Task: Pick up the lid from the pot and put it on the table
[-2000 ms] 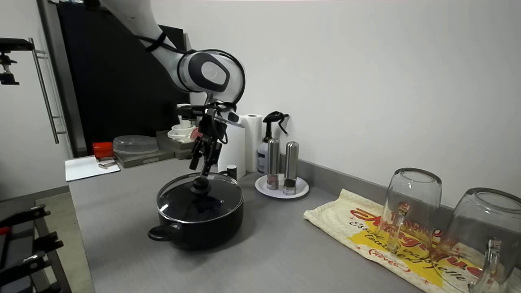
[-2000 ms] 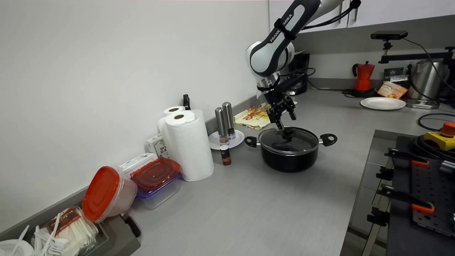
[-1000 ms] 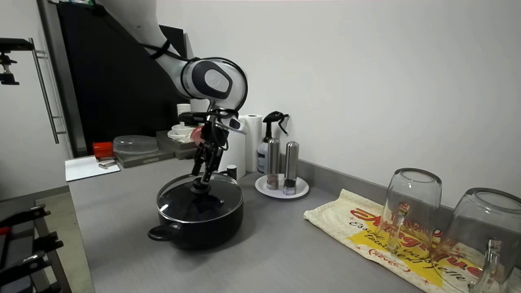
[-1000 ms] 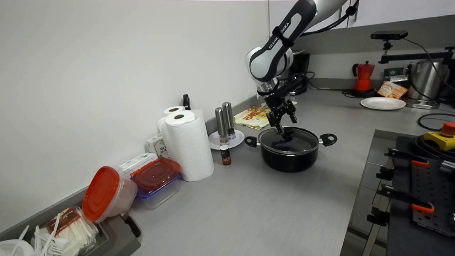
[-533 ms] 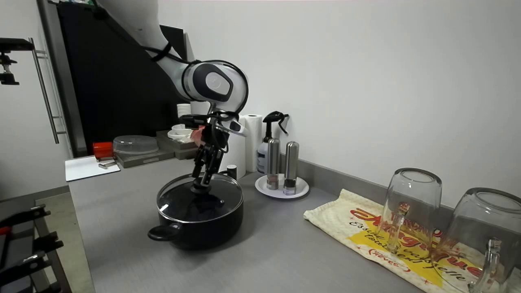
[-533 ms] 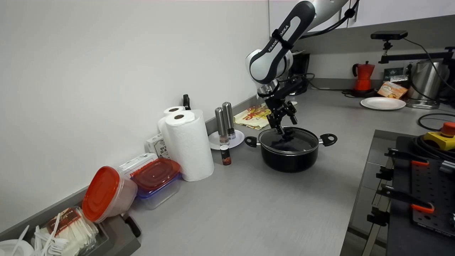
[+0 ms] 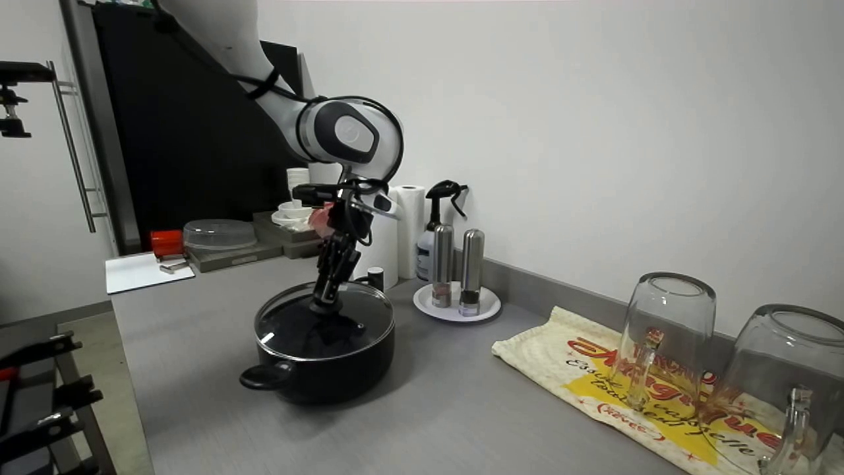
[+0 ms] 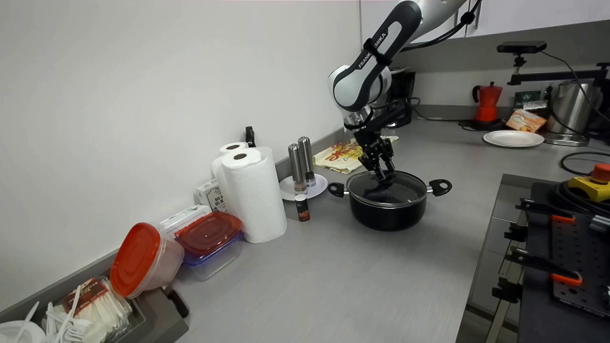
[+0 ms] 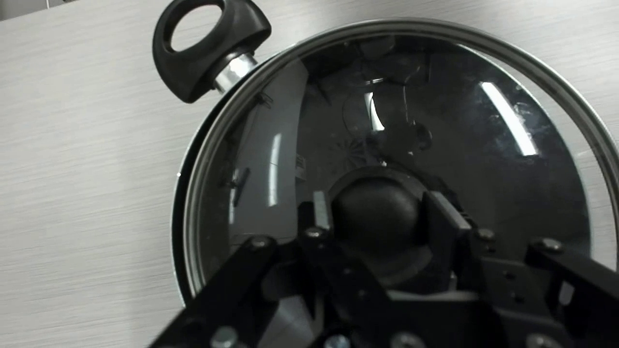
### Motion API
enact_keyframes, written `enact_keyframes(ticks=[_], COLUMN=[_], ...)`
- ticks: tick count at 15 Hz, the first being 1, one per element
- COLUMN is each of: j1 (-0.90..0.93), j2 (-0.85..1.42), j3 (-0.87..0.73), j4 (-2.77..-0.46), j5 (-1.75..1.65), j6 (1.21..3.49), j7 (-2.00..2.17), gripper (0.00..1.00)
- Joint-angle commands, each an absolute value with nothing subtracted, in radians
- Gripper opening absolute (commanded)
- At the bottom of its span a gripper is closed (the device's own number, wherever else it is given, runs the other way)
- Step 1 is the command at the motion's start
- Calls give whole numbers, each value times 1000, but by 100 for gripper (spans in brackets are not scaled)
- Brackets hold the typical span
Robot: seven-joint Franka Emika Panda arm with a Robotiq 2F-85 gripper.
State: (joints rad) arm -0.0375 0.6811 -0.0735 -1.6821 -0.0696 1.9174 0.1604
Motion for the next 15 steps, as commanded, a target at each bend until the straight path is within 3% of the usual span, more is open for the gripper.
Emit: enact_keyframes(ticks=[1, 15], j1=[-36, -9], j2=[692, 463], j3=[-77, -103], j4=[-1659, -1709], j5=[-60, -154], j6=[1907, 1874], j7=[162, 172], gripper=[24, 24])
